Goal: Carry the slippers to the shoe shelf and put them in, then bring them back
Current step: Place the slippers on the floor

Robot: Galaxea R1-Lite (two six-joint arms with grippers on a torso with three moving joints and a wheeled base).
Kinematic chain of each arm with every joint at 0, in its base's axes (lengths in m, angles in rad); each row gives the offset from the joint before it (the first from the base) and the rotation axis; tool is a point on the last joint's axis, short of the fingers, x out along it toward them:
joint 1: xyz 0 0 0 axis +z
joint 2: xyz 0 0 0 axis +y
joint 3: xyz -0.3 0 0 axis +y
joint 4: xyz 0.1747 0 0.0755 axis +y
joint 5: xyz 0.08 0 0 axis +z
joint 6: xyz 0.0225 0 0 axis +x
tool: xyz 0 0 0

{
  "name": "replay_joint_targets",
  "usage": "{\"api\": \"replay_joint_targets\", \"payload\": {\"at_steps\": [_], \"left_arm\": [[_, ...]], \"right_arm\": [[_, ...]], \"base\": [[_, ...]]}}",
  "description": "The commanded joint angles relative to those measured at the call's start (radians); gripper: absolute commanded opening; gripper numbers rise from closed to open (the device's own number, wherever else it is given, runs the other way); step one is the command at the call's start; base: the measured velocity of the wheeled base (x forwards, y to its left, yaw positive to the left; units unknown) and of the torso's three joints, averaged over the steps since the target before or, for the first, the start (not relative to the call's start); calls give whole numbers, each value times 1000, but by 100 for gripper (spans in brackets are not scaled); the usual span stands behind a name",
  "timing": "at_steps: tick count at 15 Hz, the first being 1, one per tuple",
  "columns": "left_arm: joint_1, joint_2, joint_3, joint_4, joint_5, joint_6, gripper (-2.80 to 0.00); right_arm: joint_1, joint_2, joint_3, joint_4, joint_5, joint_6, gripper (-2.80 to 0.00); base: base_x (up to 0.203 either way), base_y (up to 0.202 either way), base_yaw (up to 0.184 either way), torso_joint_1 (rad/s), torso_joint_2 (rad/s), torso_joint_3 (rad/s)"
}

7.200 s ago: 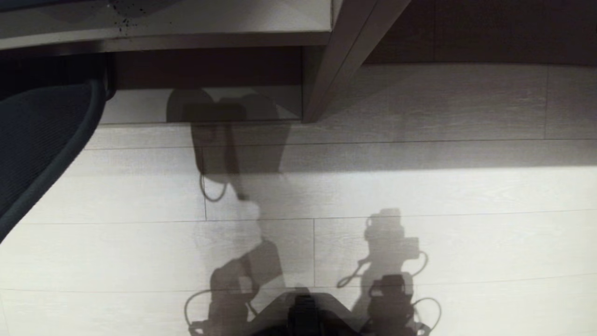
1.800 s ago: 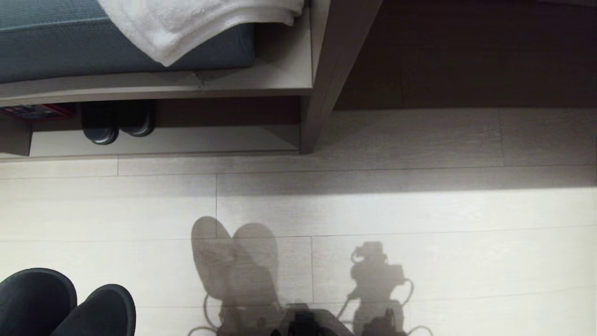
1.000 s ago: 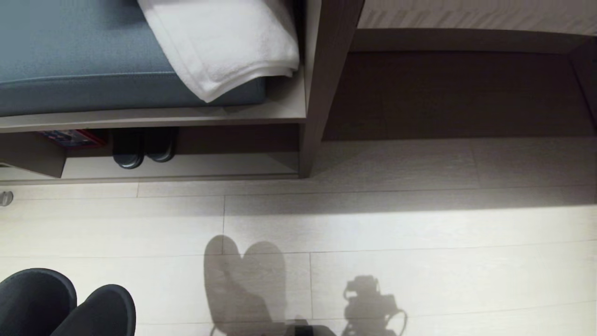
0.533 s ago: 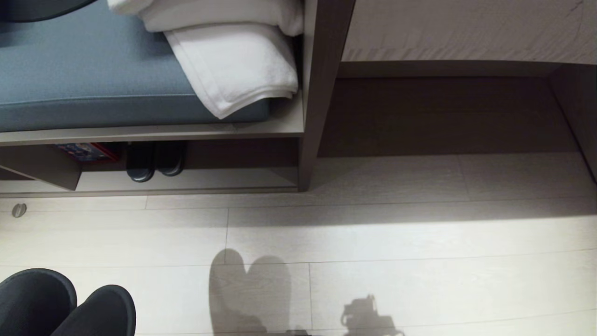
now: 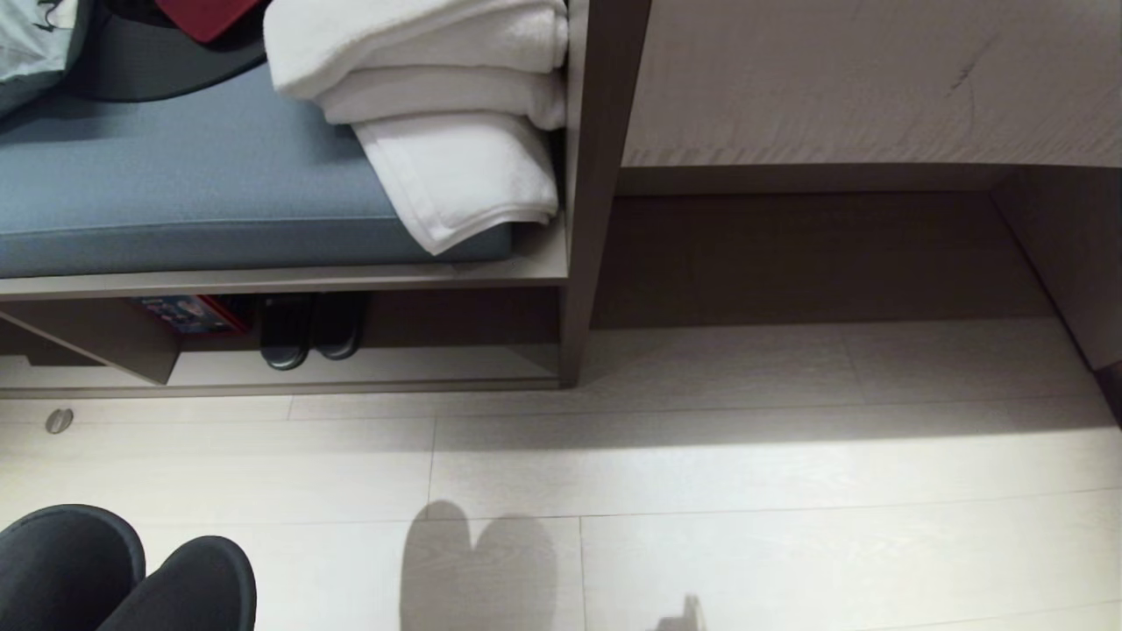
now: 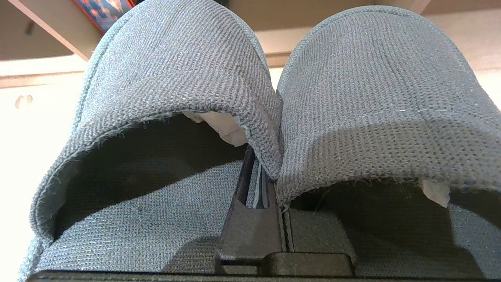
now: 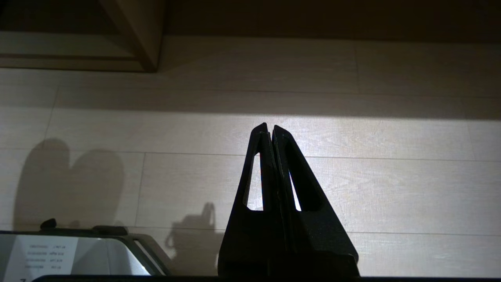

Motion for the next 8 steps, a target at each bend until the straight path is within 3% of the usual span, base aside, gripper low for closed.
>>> {"api": "replay_joint_targets", "payload": {"at_steps": [1, 8], "left_arm": [[0, 2, -1, 2, 0, 3, -280], [1, 2, 2, -5, 0, 2, -280]], "right_arm": [[0, -1, 0, 0, 0, -1, -280], [1, -1, 0, 0, 0, -1, -280]], "base": [[0, 0, 0, 2, -2, 203], [0, 0, 0, 5, 2, 204]]}}
